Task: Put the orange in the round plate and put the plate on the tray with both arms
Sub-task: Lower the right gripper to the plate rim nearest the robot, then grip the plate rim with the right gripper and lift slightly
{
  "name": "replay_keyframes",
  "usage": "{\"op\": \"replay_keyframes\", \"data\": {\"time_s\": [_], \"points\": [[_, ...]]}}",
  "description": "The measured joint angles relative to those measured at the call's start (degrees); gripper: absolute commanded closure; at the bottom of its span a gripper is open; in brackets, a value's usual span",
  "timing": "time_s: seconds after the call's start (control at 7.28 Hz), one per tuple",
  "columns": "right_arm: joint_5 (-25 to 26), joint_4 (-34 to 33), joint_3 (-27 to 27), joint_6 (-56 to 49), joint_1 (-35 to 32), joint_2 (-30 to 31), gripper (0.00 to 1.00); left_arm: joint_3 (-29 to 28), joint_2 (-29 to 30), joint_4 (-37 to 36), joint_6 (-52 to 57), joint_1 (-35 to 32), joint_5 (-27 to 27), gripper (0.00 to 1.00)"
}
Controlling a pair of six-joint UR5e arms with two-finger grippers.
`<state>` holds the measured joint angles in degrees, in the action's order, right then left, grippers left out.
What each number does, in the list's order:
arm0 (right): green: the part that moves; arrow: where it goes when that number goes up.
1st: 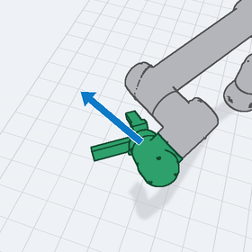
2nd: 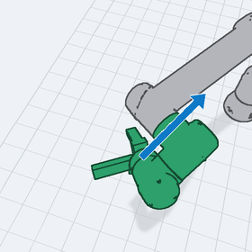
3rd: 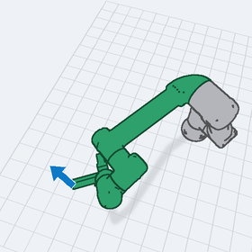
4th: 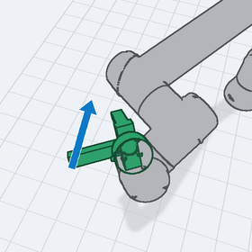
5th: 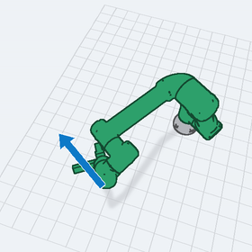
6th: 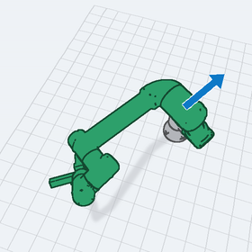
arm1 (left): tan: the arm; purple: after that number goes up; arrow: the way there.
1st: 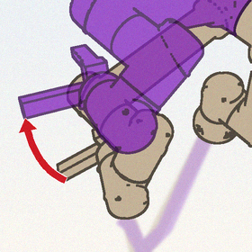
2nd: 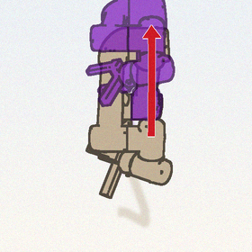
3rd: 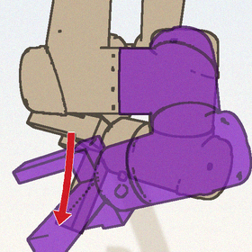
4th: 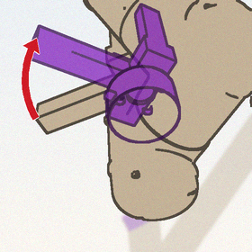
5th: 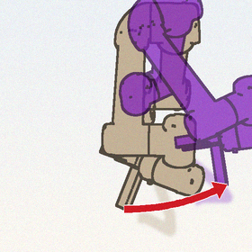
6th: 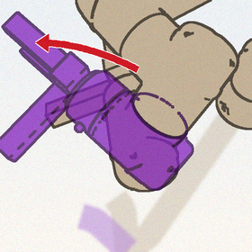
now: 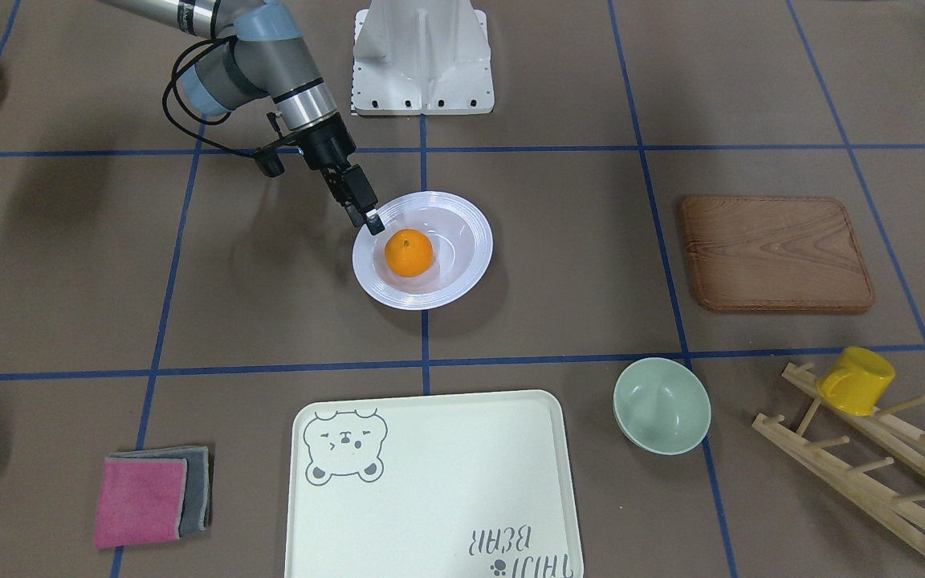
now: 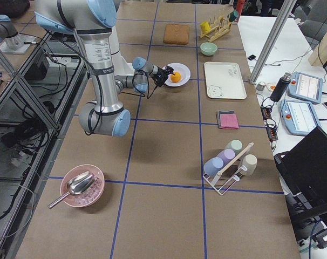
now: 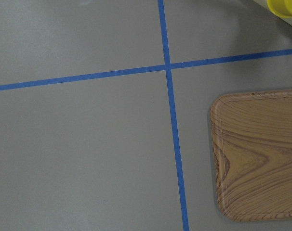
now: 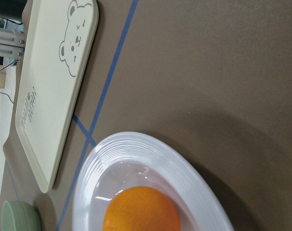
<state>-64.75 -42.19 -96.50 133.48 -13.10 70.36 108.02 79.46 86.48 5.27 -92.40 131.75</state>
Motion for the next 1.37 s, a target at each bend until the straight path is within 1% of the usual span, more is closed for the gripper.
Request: {"op": "replay_keyframes", "data": {"time_s": [0.14,0.55,0.82,0.96,1.1,1.24,1.37], "points": [[-0.19,0.03,0.35,-0.2,-0.38,0.17,0.06,0.01,0.01,0.0,0.0,0.0,0.0,0.02],[-2.94,-0.36,-1.78,-0.35,-1.78,0.1,0.06,0.06,0.14,0.0,-0.08,0.05,0.0,0.02],[-3.01,-0.13,-0.05,-0.22,-1.39,0.22,0.06,0.08,0.17,0.02,-0.24,0.09,0.0,0.02],[-2.67,-0.07,0.64,-0.2,-1.0,0.18,0.19,0.07,0.17,0.04,-0.33,0.11,0.0,0.02],[-2.31,-0.07,1.01,-0.08,-0.69,-0.06,0.41,0.04,0.17,0.04,-0.39,0.11,0.0,0.02],[-1.89,-0.07,1.26,0.16,-0.44,-0.44,0.46,0.03,0.17,0.06,-0.42,0.11,0.0,0.02],[-1.37,-0.01,1.64,0.35,-0.12,-0.68,0.46,0.05,0.17,0.08,-0.43,0.11,0.0,0.02]]}}
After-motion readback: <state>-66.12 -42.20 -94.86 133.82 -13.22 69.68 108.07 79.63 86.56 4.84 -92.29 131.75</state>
